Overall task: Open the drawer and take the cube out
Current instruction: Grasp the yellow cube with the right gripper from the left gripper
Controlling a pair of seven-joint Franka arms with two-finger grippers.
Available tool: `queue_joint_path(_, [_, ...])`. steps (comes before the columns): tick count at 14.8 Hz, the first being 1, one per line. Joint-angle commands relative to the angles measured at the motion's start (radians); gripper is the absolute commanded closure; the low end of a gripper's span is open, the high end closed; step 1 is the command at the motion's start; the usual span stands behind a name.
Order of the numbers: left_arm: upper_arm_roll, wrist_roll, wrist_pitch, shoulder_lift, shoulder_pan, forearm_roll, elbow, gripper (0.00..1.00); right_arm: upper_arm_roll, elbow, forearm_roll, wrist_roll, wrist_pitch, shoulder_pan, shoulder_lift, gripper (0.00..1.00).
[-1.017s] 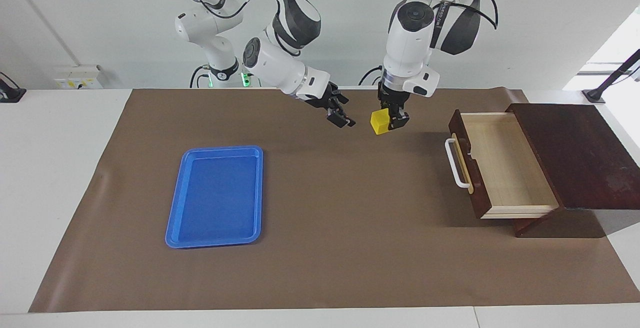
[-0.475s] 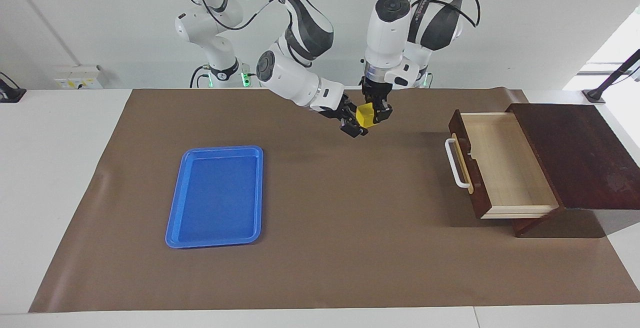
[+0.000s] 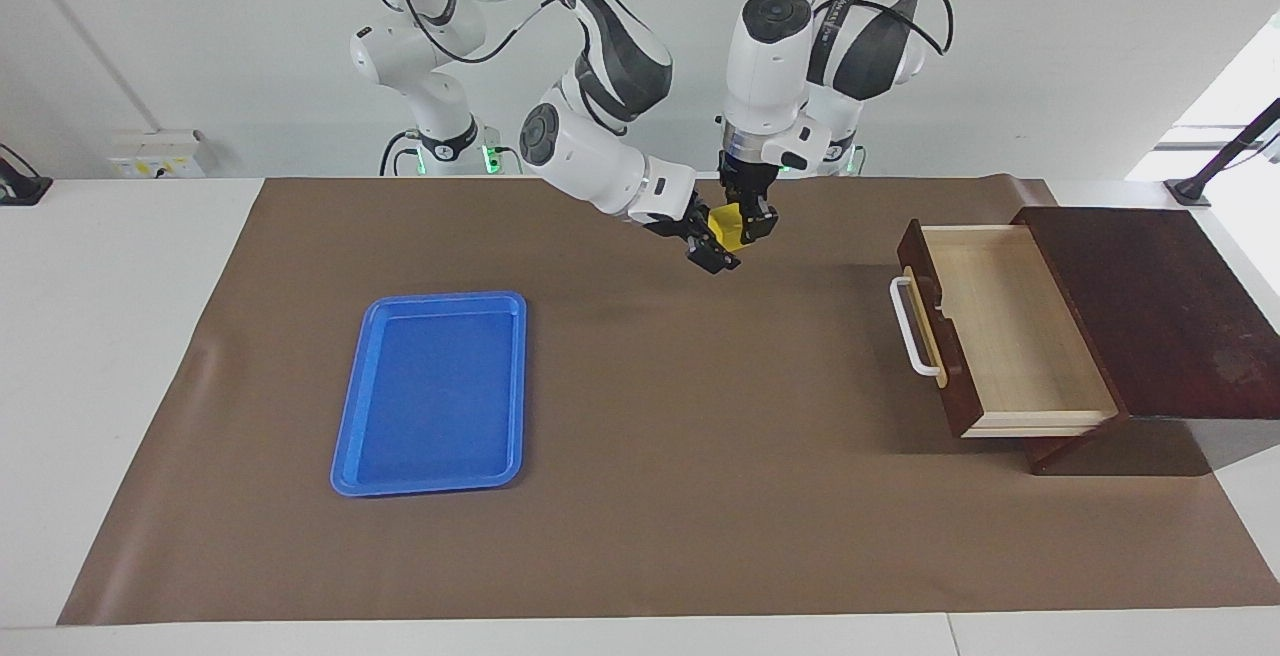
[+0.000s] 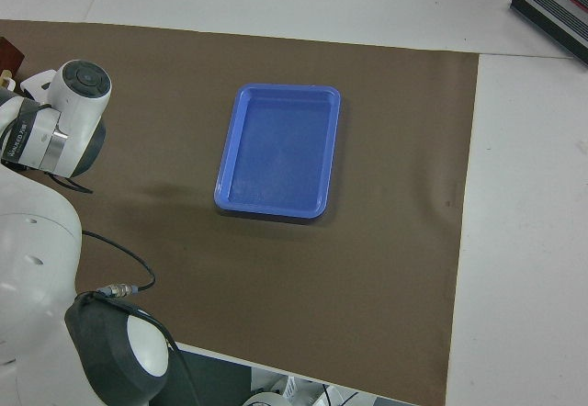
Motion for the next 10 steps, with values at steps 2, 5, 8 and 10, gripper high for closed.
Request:
queue_joint_path(2, [0.015,-0.012,0.032,-0.036,-0.022,-0.016,-0.038,1.0,-0.003,0.013,-0.015,-0.004,-0.031,0.001,0.009,0.0])
queue_joint_path(5, [0.015,-0.012,0.036,-0.034,-0.021,-0.017,-0.036,1.0,-0.003,0.014,-0.013,-0.001,-0.037,0.003,0.007,0.22])
queue_joint_path(8, [0.017,-0.011,0.036,-0.034,-0.019,-0.017,-0.036,1.0,-0.003,0.016,-0.015,0.009,-0.036,0.003,0.001,1.0])
queue_joint_path(10, [0.017,-0.011,0.036,-0.034,-0.019,-0.017,-0.036,1.0,-0.005,0.016,-0.013,0.009,-0.037,0.0,0.0,1.0])
